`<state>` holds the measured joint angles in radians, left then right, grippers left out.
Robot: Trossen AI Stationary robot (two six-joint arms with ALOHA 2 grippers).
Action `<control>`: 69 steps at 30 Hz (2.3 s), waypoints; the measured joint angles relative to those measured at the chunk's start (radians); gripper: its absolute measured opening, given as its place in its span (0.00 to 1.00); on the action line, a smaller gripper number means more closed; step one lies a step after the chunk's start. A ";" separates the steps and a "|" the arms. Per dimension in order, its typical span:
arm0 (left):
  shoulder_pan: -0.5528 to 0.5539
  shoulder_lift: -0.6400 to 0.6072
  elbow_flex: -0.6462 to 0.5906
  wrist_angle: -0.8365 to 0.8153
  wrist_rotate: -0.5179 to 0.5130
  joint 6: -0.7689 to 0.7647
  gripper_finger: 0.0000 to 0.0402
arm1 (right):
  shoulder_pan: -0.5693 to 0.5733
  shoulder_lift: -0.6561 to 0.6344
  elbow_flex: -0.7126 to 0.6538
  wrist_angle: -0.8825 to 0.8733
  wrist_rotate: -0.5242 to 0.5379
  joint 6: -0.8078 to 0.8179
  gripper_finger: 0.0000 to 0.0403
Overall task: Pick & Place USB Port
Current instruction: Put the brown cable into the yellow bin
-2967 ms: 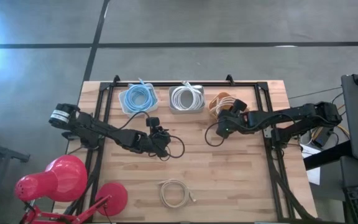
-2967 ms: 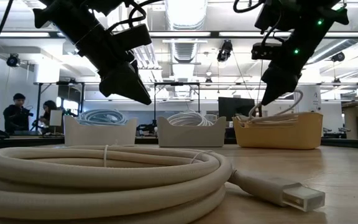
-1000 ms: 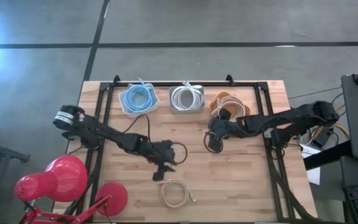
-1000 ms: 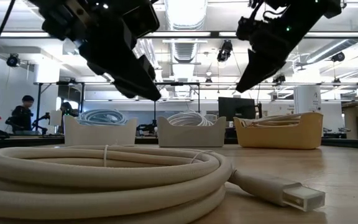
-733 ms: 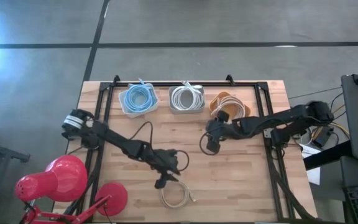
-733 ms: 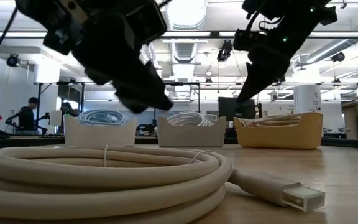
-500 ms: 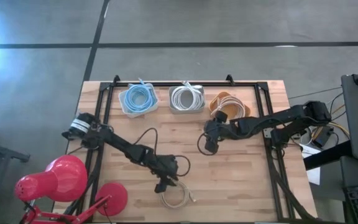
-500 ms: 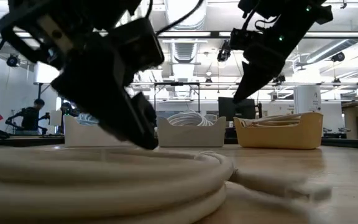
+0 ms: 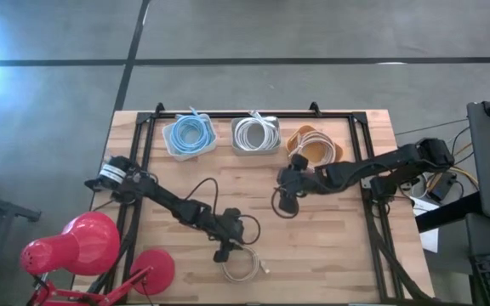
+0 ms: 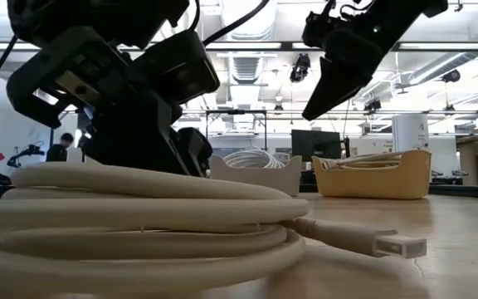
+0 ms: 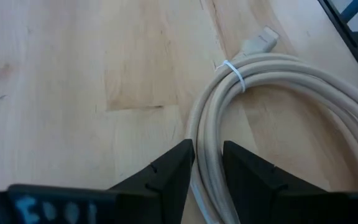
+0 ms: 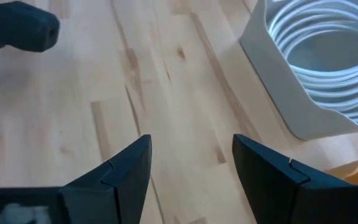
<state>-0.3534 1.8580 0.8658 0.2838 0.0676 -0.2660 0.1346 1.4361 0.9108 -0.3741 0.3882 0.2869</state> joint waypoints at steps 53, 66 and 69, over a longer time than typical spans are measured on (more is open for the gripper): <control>0.083 -0.019 0.005 -0.116 -0.322 0.215 0.19 | 0.010 0.096 -0.100 0.326 -0.119 0.050 0.54; 0.097 -0.024 0.071 -0.155 -0.744 0.339 0.15 | 0.009 0.341 -0.011 0.463 -0.226 -0.030 0.54; 0.098 -0.024 0.093 -0.170 -0.744 0.363 0.15 | 0.012 0.372 0.018 0.451 -0.143 -0.070 0.54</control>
<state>-0.2550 1.8339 0.9587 0.1137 -0.6762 0.0971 0.1463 1.8084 0.9292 0.0768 0.2455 0.2167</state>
